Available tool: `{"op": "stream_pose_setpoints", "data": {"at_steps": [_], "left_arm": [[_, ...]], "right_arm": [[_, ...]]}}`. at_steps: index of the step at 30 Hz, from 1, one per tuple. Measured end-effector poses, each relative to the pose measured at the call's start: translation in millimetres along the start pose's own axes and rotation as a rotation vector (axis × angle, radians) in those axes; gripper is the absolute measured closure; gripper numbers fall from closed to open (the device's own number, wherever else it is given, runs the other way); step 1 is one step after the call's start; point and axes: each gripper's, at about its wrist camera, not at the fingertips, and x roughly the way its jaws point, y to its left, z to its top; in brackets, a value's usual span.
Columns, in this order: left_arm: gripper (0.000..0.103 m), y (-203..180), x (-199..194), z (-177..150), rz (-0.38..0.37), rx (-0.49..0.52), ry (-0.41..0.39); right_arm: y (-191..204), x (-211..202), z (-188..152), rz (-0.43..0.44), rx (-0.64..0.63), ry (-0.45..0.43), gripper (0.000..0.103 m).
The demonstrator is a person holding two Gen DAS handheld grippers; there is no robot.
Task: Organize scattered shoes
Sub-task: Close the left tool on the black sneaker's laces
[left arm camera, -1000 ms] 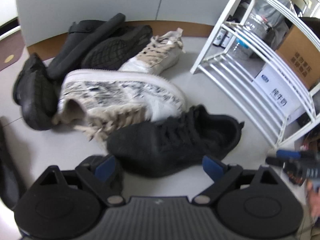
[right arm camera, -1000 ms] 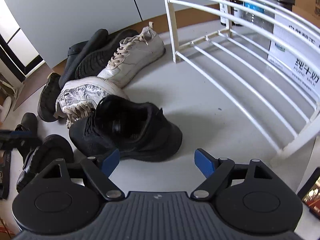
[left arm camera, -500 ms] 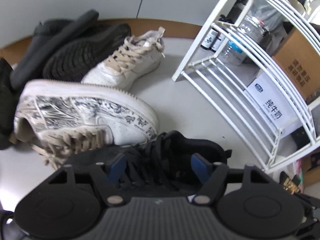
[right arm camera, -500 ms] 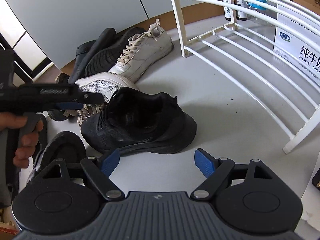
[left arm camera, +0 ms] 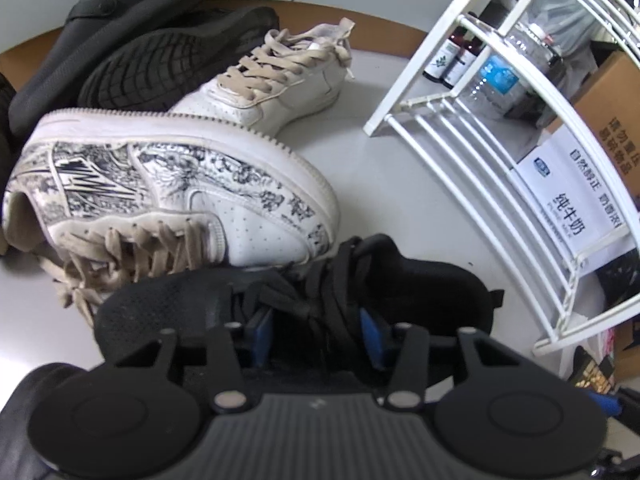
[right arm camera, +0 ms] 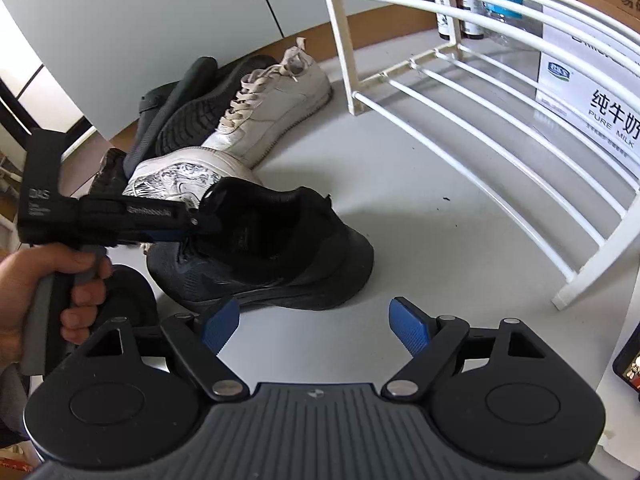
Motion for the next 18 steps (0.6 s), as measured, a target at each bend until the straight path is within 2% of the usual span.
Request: {"op": "stream_pose_setpoints", "data": {"at_steps": [1,3,8,18], "left_arm": [[0.08,1.6,-0.1,0.6,0.003,-0.009,-0.007],[0.083,4.0,-1.3,-0.1,-0.01,-0.024,-0.018],[0.084,-2.3,-1.3,-4.6,-0.043,-0.006,-0.02],[0.084,-32.0,2.8,-23.6,-0.125,0.028,0.038]], "right_arm": [[0.0,0.4,-0.3,0.0,0.0,0.002,0.017],[0.1,1.1,-1.0,-0.001,-0.001,0.006,0.017],[0.3,2.9,-2.6,-0.002,-0.003,0.015,0.017],[-3.8,5.1,-4.7,-0.007,0.006,0.031,0.017]]}}
